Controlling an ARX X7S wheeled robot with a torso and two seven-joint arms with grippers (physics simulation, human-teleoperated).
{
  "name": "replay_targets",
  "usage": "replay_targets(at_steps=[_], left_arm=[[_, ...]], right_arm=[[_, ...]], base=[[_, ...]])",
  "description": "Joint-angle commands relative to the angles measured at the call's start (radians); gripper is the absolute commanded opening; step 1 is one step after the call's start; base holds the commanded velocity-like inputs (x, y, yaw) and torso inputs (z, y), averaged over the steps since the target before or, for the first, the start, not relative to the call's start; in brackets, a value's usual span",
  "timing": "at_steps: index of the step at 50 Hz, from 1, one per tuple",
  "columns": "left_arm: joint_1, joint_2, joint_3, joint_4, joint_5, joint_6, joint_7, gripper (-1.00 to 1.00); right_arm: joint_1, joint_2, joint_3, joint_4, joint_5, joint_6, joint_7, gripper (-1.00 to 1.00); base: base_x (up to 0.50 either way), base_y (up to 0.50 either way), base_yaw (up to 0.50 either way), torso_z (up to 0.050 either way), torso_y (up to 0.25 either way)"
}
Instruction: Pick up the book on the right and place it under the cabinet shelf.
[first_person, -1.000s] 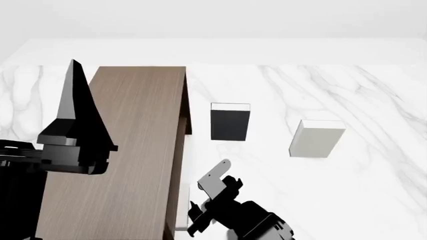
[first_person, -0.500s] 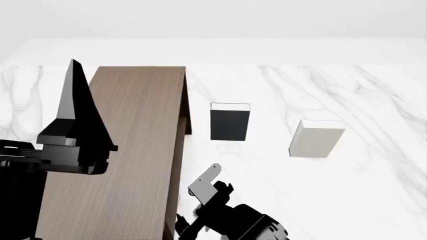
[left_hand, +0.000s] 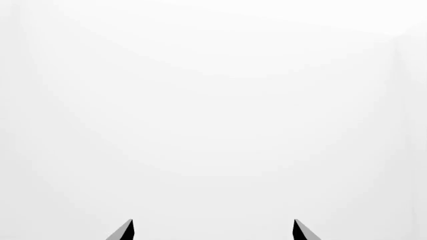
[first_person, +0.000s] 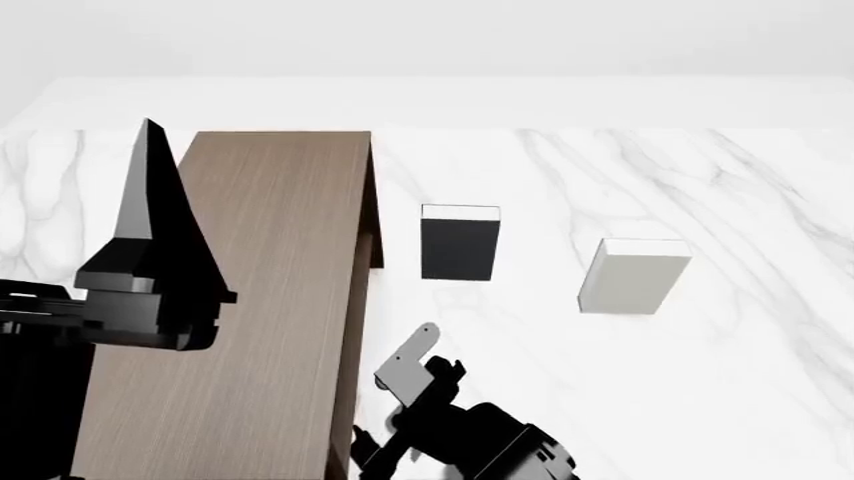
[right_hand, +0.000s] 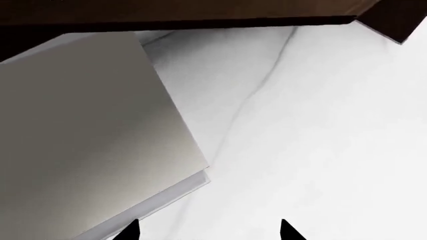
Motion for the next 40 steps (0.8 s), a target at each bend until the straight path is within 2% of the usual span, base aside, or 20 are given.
replay_targets(at_steps=[1, 14, 31, 40], left_arm=[[0.0, 0.002, 0.0, 0.002, 0.0, -0.005, 0.001, 1.0], [0.003, 0.0, -0.003, 0.005, 0.002, -0.002, 0.0, 1.0], [0.004, 0.002, -0.005, 0.004, 0.0, -0.003, 0.002, 1.0], [0.003, 0.006, -0.005, 0.005, 0.0, -0.008, 0.003, 1.0]], right_arm=[[0.043, 0.102, 0.006, -0.079, 0.235, 0.038, 0.094, 1.0], [0.052, 0.17, 0.051, -0.213, 0.274, 0.103, 0.146, 1.0], [0.067, 0.217, 0.089, -0.243, 0.296, 0.124, 0.169, 1.0], [0.062, 0.258, 0.131, -0.329, 0.336, 0.16, 0.198, 1.0]], base=[[-0.01, -0.01, -0.02, 0.011, 0.0], [-0.01, -0.01, -0.03, 0.005, 0.012], [0.0, -0.01, -0.01, 0.003, 0.007], [0.0, 0.0, 0.0, 0.0, 0.0]])
